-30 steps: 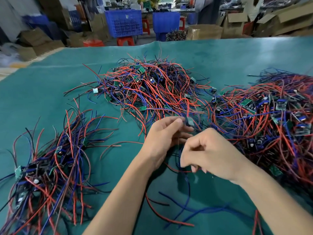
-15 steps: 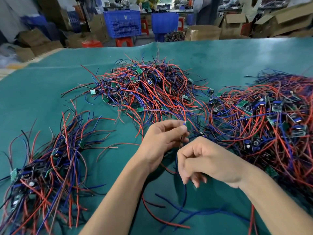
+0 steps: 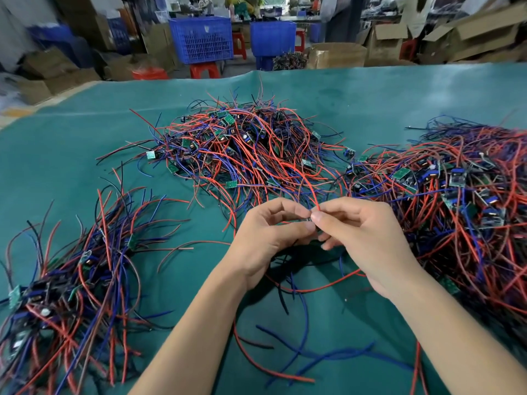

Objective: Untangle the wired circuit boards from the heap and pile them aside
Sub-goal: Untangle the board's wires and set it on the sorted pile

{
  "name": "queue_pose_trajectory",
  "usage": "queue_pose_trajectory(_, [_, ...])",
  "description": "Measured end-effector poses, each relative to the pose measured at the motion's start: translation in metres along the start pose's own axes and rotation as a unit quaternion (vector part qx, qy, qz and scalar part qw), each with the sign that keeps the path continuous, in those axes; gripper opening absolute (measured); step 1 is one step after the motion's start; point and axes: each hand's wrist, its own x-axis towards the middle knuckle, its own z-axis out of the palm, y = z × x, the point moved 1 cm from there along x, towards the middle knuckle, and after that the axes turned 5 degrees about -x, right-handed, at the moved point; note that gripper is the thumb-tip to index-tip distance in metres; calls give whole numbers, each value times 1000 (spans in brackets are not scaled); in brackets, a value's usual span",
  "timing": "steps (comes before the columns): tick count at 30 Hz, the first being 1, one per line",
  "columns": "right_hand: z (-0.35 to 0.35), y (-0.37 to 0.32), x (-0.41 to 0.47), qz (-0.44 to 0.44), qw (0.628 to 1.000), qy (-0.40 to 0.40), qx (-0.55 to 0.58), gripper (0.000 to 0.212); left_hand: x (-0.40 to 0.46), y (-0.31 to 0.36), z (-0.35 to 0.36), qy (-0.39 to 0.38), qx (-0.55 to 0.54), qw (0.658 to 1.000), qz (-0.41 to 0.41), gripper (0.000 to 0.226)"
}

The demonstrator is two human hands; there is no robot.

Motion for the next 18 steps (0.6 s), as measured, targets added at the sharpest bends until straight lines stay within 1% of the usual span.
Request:
queue_pose_trajectory(3, [-2, -2, 2, 39, 996, -13, 82, 5, -1, 1, 0, -4, 16, 1000, -11, 18])
queue_pose_trajectory(4, [-3, -2, 3, 46, 994, -14, 100, 9, 0, 0, 0, -8, 33, 999, -11, 16])
queue_pose_trajectory(6, [-4, 0, 3, 51, 993, -7, 106, 17, -1, -1, 1, -21, 62, 998, -12, 11])
queue_pose_trajectory(9, [-5, 1, 4, 36, 994, 24, 103, 6, -1, 0, 2, -28, 93, 995, -13, 10])
queue_pose_trajectory(10, [-5, 1, 4, 26, 994, 35, 100, 4, -1, 0, 2, -28, 102, 994, -12, 12])
queue_pose_trajectory(13, [-7, 0, 6, -2, 993, 75, 90, 9, -1, 2, 3, -32, 116, 993, -6, 18])
queue_pose_trajectory(16, [-15, 0, 10, -31, 984, 143, 98, 16, -1, 2, 5, -37, 121, 992, -3, 19])
queue_pose_trajectory(18, [-23, -1, 13, -55, 974, 195, 104, 20, -1, 1, 6, -36, 119, 992, -2, 16])
